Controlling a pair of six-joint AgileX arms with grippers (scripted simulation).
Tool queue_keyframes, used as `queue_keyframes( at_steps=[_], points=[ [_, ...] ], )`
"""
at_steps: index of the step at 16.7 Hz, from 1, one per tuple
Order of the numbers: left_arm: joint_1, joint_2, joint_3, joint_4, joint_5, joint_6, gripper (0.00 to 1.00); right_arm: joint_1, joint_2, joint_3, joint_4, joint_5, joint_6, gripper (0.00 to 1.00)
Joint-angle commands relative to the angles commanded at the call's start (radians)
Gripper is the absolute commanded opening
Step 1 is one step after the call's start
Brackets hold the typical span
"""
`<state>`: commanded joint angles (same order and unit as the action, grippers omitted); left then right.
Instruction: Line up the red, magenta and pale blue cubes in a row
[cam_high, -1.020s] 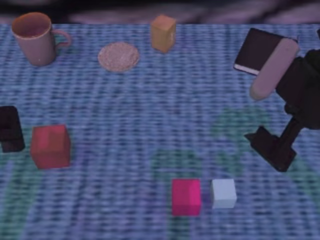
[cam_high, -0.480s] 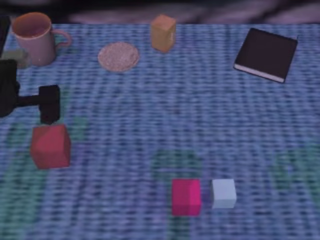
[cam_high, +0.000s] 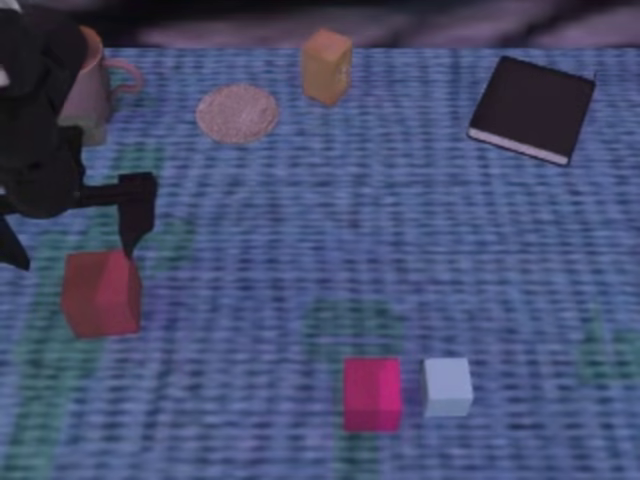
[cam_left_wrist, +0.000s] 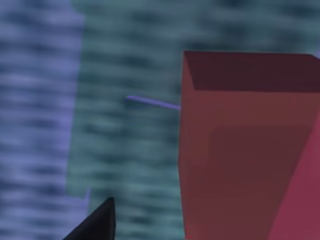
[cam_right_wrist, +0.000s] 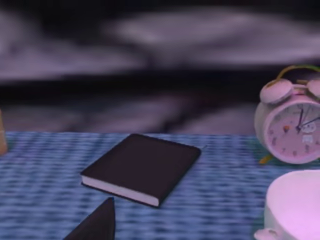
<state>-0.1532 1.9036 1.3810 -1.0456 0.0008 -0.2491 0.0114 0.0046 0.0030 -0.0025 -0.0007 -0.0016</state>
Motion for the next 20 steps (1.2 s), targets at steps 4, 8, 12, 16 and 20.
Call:
queue_keyframes(
  at_steps=[4,8,12,16,20],
  points=[
    [0.000,0.004,0.004,-0.002,0.000,-0.001,1.00,-0.001,-0.005,-0.003,0.003,0.001,0.002,1.00],
    [0.003,0.022,-0.023,0.039,0.000,0.002,1.00,-0.001,-0.005,-0.003,0.003,0.001,0.002,1.00],
    [0.002,0.094,-0.110,0.208,0.001,0.003,1.00,-0.001,-0.005,-0.003,0.003,0.001,0.002,1.00],
    [0.002,0.150,-0.174,0.323,0.001,0.003,1.00,-0.001,-0.005,-0.003,0.003,0.001,0.002,1.00],
    [0.001,0.152,-0.176,0.325,0.001,0.003,1.00,-0.001,-0.005,-0.003,0.003,0.001,0.002,1.00]
  ],
)
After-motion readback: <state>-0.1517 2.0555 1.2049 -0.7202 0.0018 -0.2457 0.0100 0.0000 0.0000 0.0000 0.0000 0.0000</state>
